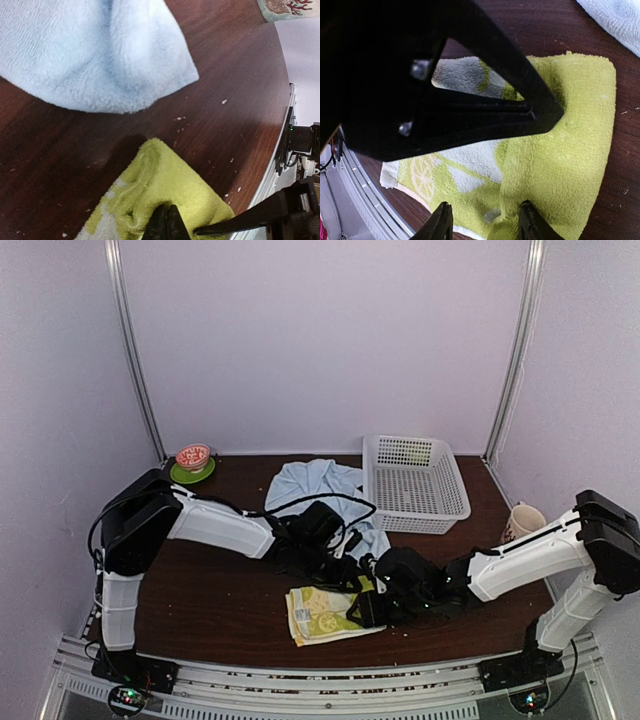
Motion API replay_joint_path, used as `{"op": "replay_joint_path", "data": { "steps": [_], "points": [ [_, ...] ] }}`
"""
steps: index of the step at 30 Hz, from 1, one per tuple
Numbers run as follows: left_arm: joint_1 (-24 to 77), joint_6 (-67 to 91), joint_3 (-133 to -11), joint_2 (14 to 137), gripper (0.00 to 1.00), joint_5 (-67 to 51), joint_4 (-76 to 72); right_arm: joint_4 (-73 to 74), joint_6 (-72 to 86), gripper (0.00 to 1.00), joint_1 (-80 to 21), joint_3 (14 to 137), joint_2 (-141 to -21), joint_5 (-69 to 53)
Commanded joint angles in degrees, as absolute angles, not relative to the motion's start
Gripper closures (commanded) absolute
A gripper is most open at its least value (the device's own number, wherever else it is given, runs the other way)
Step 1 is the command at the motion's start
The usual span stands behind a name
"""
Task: Roll the towels
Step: Roll the towel at the center of the board.
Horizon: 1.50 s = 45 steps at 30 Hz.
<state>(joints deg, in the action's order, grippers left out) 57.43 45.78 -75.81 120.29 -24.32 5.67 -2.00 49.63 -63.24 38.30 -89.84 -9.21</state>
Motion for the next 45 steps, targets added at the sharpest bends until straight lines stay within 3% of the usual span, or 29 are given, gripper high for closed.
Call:
{"op": "replay_joint_path", "data": {
  "steps": [1,8,15,23,25,30,32,45],
  "points": [
    [56.4,46.6,-74.9,121.4,1.0,-24.9,3.1,4.3,48.7,0.53,-63.2,38.4,-87.3,-8.1],
    [56.3,46.6,-74.1,121.9,1.0,-25.0,3.1,9.7,46.9,0.54,-63.1,39.5,-80.2,-4.0],
    [56.3,46.6,-73.4,121.6,1.0,-25.0,2.9,11.0,46.3,0.83,-64.5,40.7,-84.9,-5.4],
    [56.3,46.2,-72.7,121.0,1.0,-24.9,3.3,14.7,47.6,0.92,-66.1,42.5,-92.3,-7.2],
    [56.3,46.1,-72.5,120.9,1.0,-24.8,3.3,15.2,47.1,0.89,-66.0,42.5,-91.2,-7.1],
    [56.3,45.9,-72.3,120.7,1.0,-24.5,3.3,16.6,46.2,0.62,-64.1,42.6,-81.9,-4.2],
    [56.3,45.8,-72.2,120.6,1.0,-24.4,3.4,16.6,46.4,0.57,-62.5,42.0,-79.1,-3.9],
    [56.3,46.3,-71.3,120.0,1.0,-24.0,2.6,-6.6,59.5,0.54,-53.4,28.5,-78.9,-14.3]
  ]
}}
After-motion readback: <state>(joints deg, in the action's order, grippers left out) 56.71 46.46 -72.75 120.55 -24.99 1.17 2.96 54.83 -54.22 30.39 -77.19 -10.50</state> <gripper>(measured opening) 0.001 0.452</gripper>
